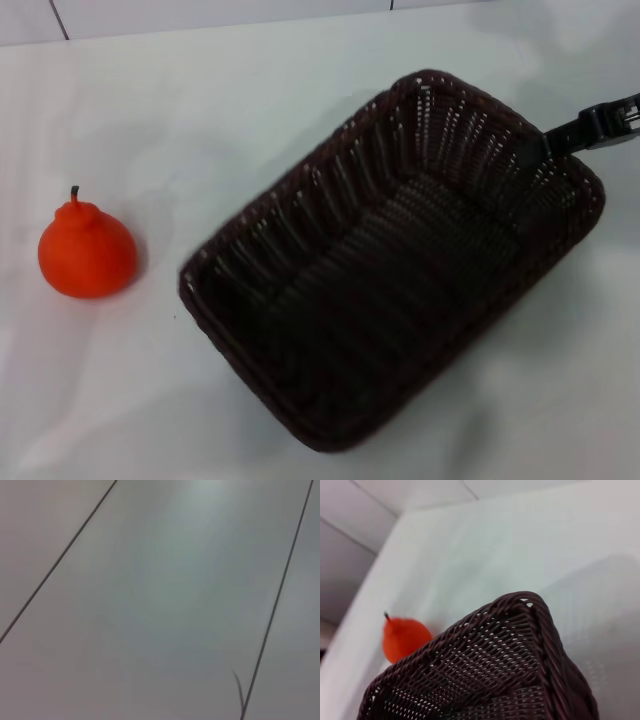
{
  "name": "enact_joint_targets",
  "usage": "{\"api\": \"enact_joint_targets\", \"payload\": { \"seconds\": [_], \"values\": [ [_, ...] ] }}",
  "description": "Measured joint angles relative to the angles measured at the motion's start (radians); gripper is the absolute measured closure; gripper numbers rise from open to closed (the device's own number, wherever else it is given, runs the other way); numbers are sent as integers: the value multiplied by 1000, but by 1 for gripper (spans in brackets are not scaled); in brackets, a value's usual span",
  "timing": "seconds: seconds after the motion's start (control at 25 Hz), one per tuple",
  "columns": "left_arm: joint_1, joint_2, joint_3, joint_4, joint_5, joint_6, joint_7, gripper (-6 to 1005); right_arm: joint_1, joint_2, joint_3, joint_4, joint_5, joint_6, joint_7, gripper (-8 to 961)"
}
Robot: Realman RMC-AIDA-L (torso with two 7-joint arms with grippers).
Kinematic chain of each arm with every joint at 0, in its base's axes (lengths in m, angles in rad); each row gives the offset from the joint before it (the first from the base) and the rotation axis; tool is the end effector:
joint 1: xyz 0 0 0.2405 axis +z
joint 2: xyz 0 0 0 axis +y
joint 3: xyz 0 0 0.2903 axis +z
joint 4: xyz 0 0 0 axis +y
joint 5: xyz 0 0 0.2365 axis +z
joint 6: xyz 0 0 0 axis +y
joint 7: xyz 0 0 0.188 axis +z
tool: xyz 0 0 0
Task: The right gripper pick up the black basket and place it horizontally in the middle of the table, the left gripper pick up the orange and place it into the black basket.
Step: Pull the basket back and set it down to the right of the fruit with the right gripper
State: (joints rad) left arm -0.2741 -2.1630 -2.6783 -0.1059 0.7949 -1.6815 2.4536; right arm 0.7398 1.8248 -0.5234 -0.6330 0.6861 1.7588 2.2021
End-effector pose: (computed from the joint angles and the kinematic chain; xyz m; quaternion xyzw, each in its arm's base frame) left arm -0.3829 0.3026 0.0305 -0.5137 -0.2528 -0.5406 0.6164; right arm 0.3042 0.4175 0.0522 -0.5248 -0.8461 -0.0502 0.0784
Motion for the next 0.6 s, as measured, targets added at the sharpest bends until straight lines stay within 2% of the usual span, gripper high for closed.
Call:
{"api": "enact_joint_targets", "payload": {
  "seconds": [0.4, 0.6],
  "values": [
    [-11, 0, 0, -13, 3, 3, 0, 92, -40, 7, 140, 111, 75, -57, 22, 748],
    [-8, 0, 0, -19, 3, 3, -2, 93, -68, 48, 179, 129, 107, -112, 45, 748]
  ]
}}
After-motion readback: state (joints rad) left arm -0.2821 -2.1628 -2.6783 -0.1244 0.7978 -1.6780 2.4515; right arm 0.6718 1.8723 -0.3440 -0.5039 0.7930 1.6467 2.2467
